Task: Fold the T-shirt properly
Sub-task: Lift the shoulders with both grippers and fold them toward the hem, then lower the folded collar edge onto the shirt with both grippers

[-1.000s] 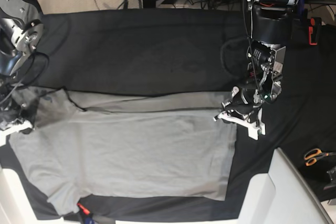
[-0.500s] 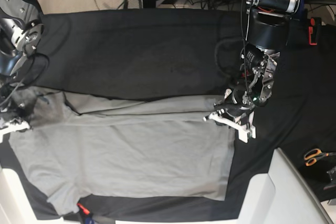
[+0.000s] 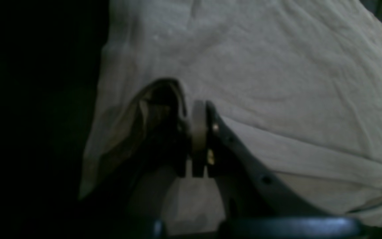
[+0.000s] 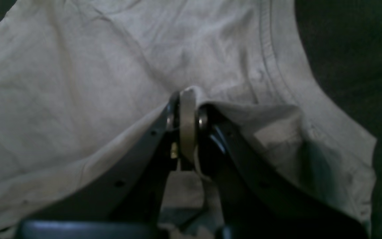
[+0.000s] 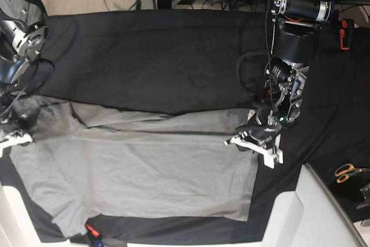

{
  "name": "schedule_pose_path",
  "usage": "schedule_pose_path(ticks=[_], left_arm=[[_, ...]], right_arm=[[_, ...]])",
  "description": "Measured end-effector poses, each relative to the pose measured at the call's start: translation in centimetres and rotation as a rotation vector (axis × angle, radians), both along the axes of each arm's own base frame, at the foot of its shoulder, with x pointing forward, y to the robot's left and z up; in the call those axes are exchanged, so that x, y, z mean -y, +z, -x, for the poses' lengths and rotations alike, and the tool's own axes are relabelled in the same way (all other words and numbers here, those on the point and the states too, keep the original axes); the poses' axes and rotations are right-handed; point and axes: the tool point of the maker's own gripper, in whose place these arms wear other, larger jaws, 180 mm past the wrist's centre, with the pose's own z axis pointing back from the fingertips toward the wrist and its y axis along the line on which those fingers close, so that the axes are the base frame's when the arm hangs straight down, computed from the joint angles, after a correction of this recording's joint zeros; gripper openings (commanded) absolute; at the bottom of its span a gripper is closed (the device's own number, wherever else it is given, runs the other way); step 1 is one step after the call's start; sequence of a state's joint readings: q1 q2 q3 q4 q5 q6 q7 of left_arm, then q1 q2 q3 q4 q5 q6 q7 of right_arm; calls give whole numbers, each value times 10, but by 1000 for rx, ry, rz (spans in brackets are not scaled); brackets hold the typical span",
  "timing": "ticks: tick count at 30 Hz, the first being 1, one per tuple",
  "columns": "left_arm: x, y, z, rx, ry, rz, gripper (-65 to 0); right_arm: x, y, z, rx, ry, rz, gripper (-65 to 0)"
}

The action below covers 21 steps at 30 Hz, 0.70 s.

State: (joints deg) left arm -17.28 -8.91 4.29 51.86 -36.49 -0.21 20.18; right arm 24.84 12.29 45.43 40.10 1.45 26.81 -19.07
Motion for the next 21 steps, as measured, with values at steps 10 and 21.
schedule_pose_path(ticks=[10, 21], left_arm=[[-12, 5, -4, 30, 47, 6, -650], [-21, 16, -17, 51, 55, -7, -161]], right_arm=[[4, 8, -6, 53, -13, 20, -647], [2, 7, -7, 50, -50, 22, -341]])
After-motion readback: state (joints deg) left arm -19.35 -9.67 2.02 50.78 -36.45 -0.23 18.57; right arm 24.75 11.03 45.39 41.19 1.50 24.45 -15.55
